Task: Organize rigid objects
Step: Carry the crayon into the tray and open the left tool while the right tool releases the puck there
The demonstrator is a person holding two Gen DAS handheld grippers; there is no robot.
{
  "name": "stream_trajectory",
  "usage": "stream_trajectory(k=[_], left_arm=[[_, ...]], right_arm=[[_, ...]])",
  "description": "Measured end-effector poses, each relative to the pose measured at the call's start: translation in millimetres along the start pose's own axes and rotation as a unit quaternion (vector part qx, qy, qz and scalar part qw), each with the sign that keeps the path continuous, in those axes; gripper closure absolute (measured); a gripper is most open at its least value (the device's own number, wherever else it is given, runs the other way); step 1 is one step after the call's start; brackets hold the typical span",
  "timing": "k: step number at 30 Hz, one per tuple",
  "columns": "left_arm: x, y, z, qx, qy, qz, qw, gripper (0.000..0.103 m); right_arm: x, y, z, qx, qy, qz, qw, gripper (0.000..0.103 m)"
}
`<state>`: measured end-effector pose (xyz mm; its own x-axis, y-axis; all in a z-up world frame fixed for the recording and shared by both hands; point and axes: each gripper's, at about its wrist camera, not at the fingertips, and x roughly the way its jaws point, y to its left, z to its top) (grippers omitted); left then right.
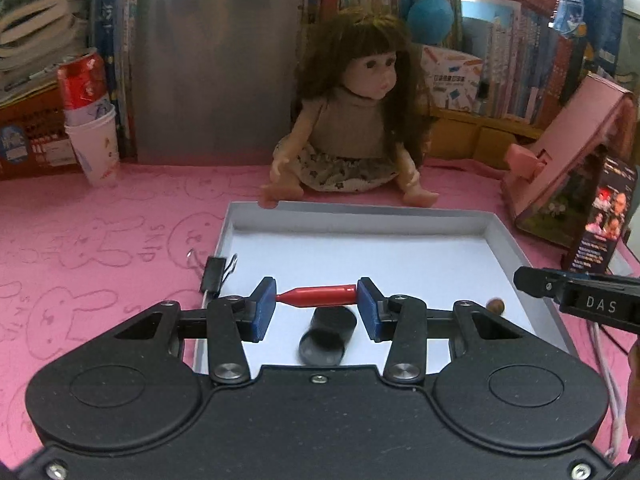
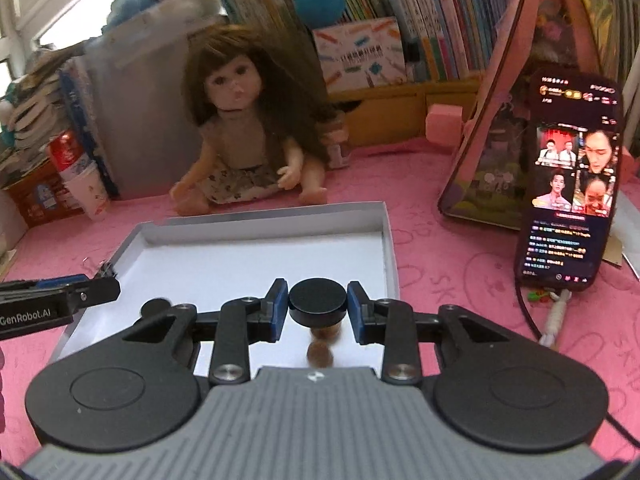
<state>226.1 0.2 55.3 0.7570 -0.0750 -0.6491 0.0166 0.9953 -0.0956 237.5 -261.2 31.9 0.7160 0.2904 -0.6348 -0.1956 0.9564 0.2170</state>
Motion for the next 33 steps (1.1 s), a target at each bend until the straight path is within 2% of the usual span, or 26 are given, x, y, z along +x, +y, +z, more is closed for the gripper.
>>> stream_trajectory(k=[7,13,27,33], left_arm=[[42,-6,17,-0.002,0.038,0.01,0.9992,0.061],[67,-9,19,-0.002,0.047,0.029,0.9985,0.061],[88,-12,7,0.01,0.063,0.039,0.9972,0.061],[89,-14,5,0.025,0.056,0.043,0.9972,0.061]], right_arm=[[28,-3,12,0.005,0.034,-0.012,0.999,0.066],[47,-2,16,0.0,0.051,-0.02,0.998,0.065],[66,-3,9,-0.006,0.07,-0.023,0.997,0.065],[69,-2,6,-0.015,0.073,-0.025,0.997,0.066]])
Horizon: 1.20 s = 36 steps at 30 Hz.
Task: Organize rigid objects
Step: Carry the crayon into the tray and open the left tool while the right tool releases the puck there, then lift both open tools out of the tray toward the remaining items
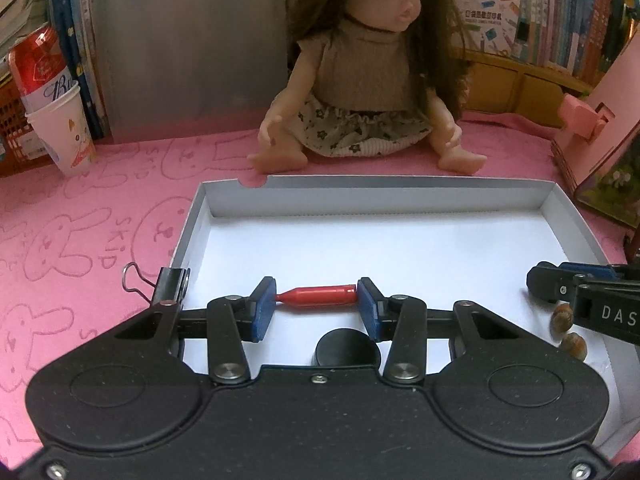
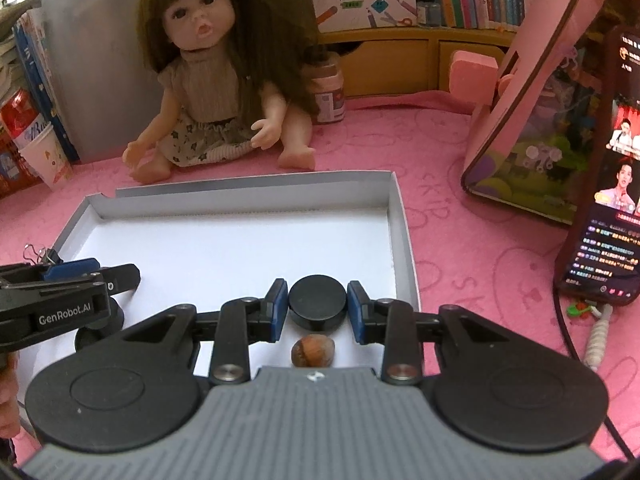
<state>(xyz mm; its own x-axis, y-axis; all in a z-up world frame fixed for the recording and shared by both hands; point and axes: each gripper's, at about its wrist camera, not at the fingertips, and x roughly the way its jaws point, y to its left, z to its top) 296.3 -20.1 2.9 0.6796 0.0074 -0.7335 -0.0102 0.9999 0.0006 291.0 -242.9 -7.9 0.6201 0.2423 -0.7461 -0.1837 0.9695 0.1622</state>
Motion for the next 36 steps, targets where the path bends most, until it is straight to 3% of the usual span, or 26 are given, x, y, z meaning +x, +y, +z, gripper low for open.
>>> stream_trajectory(k=[6,8,9,17,21,26,36], left_arm=[[-1,-3,-2,0.01,-0.005,0.003,0.9999,0.061],[-2,-3,-2,0.009,-0.004,0.003,1.0,0.061],[-2,-3,-2,0.009,-0.004,0.001,1.0,0.061],[-26,-7,-4,0.023,-0.027,-0.006,0.9994,0.055],[-40,-7,-8,0.022,-0.035,-0.015,0.999,0.051],[-63,-8,-18,0.036,-0.05,-0.027,0.9977,0.042],[-104,-6,-44,0.039,-0.065,-0.062,0.9952,0.036]], right_arm=[[0,1,-1,-0.004,-0.002,0.0,1.0,0.063],[-2,0,-1,-0.002,-0.009,0.009,1.0,0.056],[-3,0,-1,0.001,-0.011,0.011,1.0,0.048],[-24,8,-2,-0.012,-0.035,0.014,0.999,0.038],[-36,15,-5,-0.028,-0.045,-0.004,0.999,0.029],[-51,19,-15,-0.041,-0.055,-0.008,0.998,0.024],[-84,18,-37,-0.032,-0.079,0.009,0.996,0.018]])
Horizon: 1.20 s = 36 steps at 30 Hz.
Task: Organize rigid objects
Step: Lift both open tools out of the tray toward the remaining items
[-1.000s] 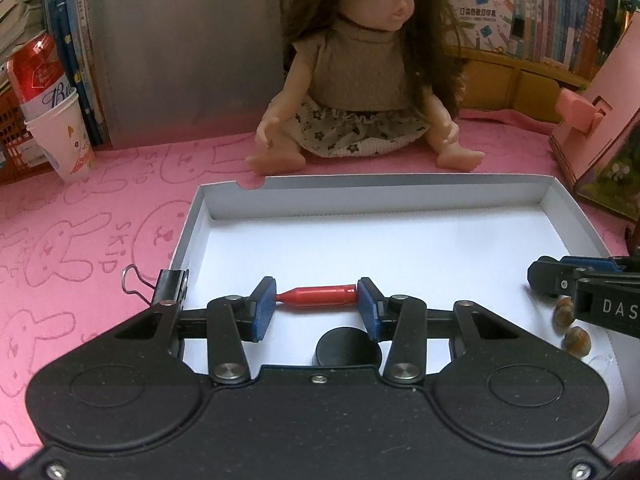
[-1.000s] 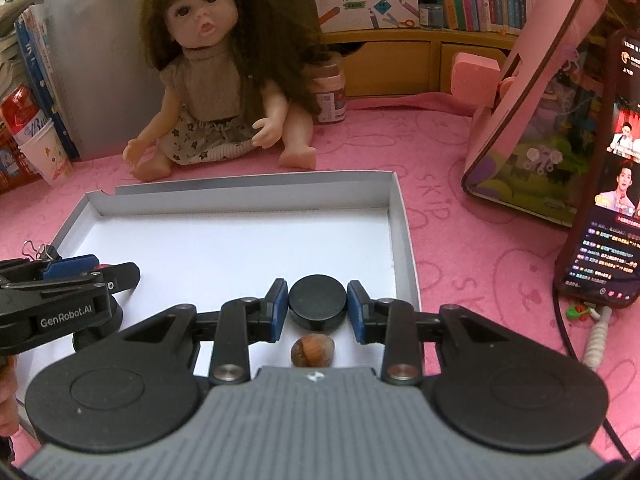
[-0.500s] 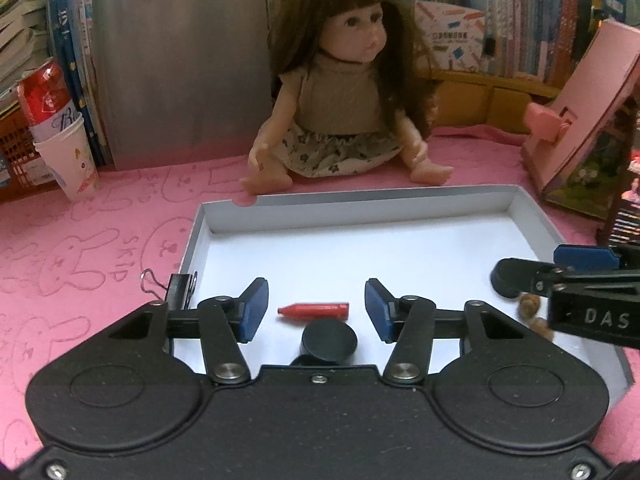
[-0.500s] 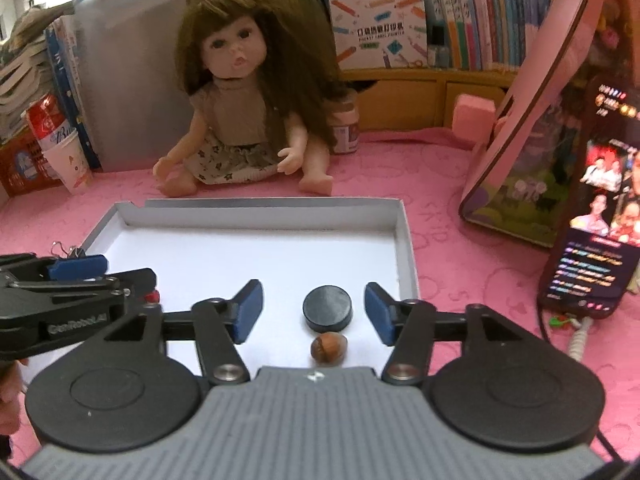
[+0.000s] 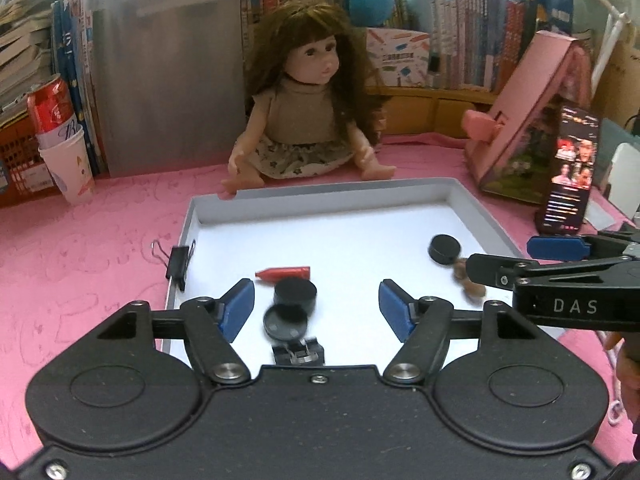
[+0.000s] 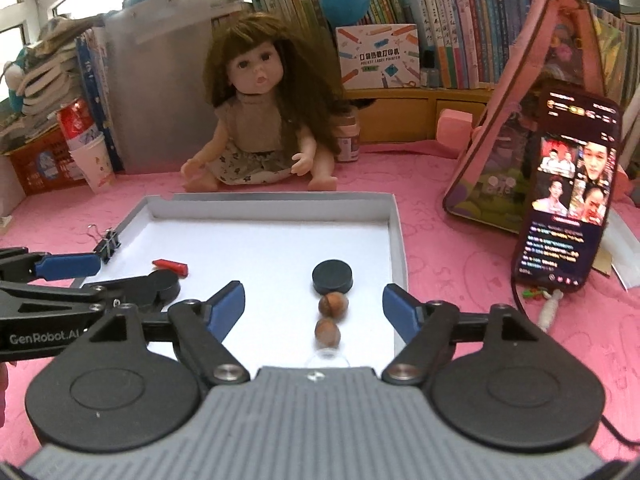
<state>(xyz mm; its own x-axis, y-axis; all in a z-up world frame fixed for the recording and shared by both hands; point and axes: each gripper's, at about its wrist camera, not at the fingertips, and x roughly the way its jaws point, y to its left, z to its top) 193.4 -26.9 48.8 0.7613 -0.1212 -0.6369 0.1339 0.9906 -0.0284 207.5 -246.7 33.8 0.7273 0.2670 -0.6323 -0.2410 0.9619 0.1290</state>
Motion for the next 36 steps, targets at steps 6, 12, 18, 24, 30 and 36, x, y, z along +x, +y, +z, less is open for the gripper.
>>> stream_trajectory(k=[6,12,18,24,30,36], left_arm=[[-17,1,-16,-0.006,-0.005,-0.006,1.0,0.035],[-34,6,-37,-0.023,-0.006,-0.016,0.9996,0.033],[-55,11,-59,-0.039,-0.013,-0.028,0.9988,0.031],[-76,11,-88,-0.029,-0.029,-0.014,0.9991,0.03],[-89,5,-114,-0.017,-0.031,-0.008,0.9994,0.03],[-95,-1,-136,-0.014,-0.024,-0.022,0.9994,0.036]], right_arm=[[-18,-2,-12,0.009,-0.011,0.008,1.0,0.016],[-35,0,-24,0.006,-0.024,0.011,1.0,0.015],[-50,1,-42,0.014,-0.034,0.018,0.999,0.013],[-66,3,-75,0.02,-0.048,0.009,0.999,0.013],[-83,11,-108,0.008,-0.056,-0.009,0.998,0.013],[-104,24,-129,-0.038,-0.084,-0.018,0.996,0.013]])
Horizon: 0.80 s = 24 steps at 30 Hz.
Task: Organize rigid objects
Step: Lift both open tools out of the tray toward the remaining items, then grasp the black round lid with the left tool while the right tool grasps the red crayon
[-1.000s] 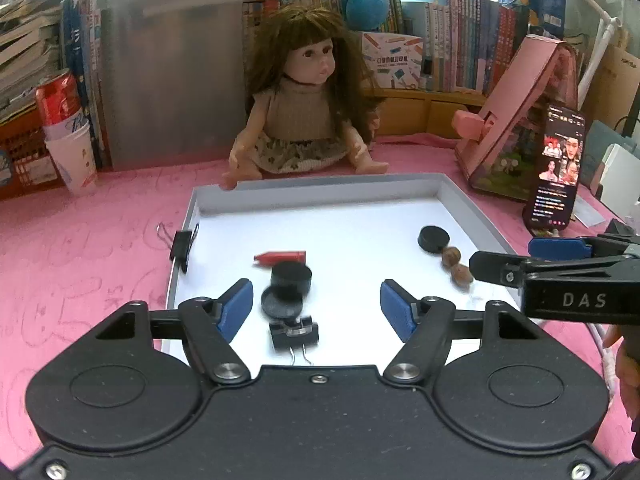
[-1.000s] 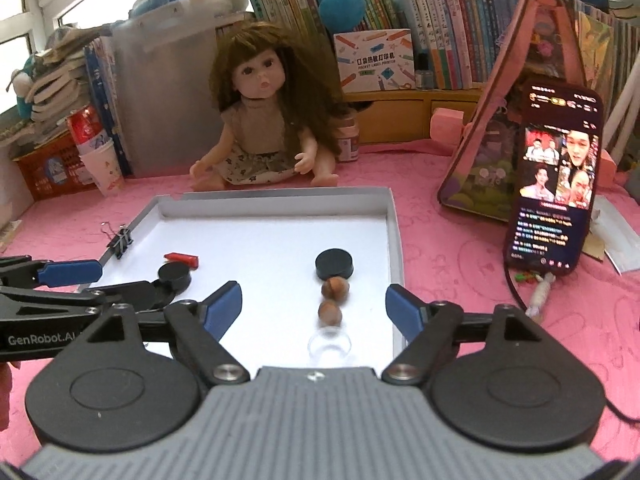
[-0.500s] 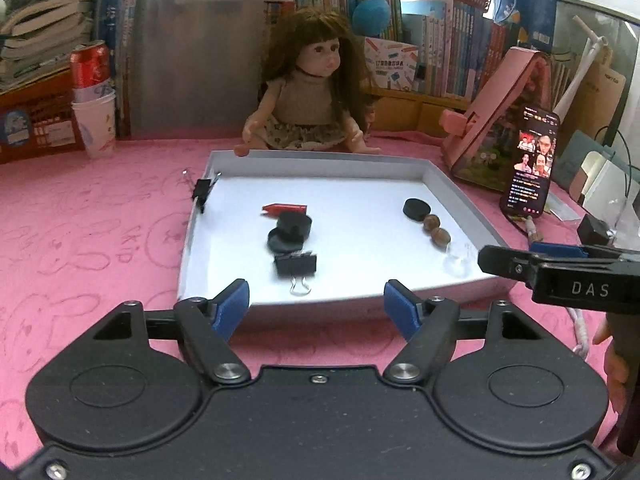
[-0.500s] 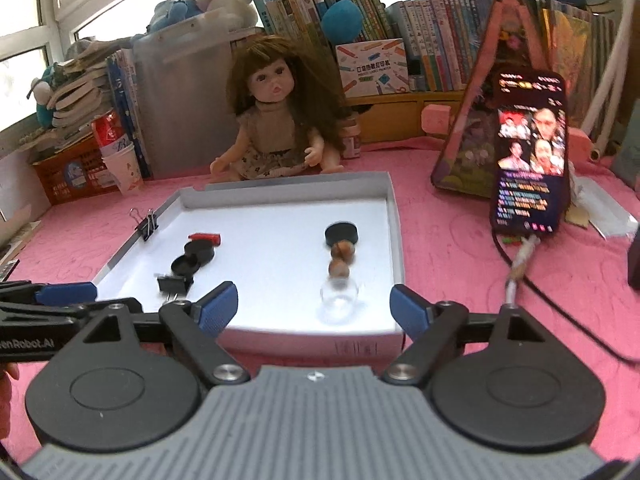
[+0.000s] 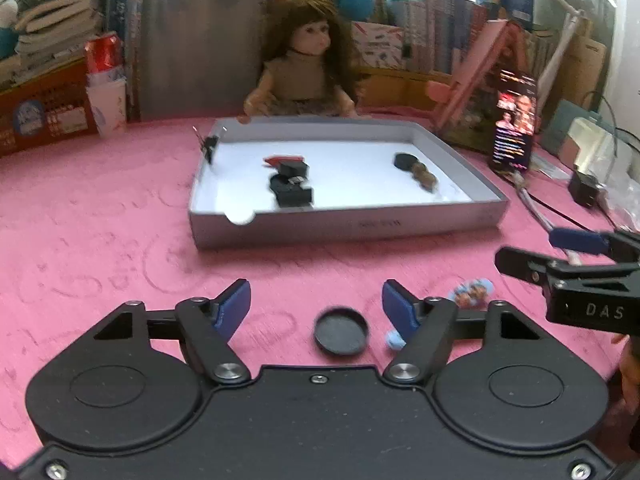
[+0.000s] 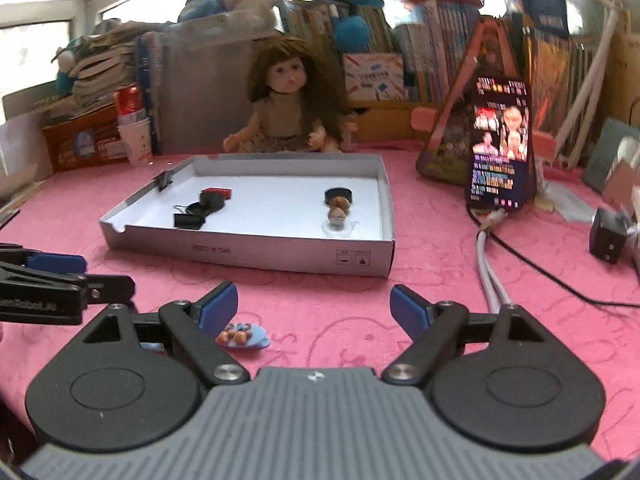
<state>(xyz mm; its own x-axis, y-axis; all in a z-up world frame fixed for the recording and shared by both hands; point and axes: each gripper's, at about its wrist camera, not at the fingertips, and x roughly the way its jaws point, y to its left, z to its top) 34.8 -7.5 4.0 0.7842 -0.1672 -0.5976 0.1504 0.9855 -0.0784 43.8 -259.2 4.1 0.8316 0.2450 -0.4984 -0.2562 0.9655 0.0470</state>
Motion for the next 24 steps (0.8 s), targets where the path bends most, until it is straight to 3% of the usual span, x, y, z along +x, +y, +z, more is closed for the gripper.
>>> stream_trajectory(k=[9,11,18,20,22,24], left_arm=[[6,-9,-14,0.017,0.006,0.0,0.9998,0.061],[6,-10,-14,0.022,0.005,0.005,0.9997,0.073],[5,3,-11,0.002,0.007,0.017,0.9998,0.073],[3,7,-11,-0.002,0.007,0.021,0.9998,0.073],[1,9,-11,-0.005,0.006,0.024,0.9997,0.073],[0,11,-11,-0.008,0.005,0.025,0.9996,0.073]], right_arm=[[-7,15,-15,-0.018,-0.003,0.003,1.0,0.013],[-7,18,-20,-0.019,0.002,0.006,1.0,0.013],[-15,35,-34,-0.028,0.005,0.032,0.999,0.013],[-15,43,-36,-0.036,0.005,0.038,0.999,0.02],[-14,50,-36,-0.041,0.011,0.04,0.998,0.035],[-11,55,-36,-0.037,0.019,0.044,0.998,0.04]])
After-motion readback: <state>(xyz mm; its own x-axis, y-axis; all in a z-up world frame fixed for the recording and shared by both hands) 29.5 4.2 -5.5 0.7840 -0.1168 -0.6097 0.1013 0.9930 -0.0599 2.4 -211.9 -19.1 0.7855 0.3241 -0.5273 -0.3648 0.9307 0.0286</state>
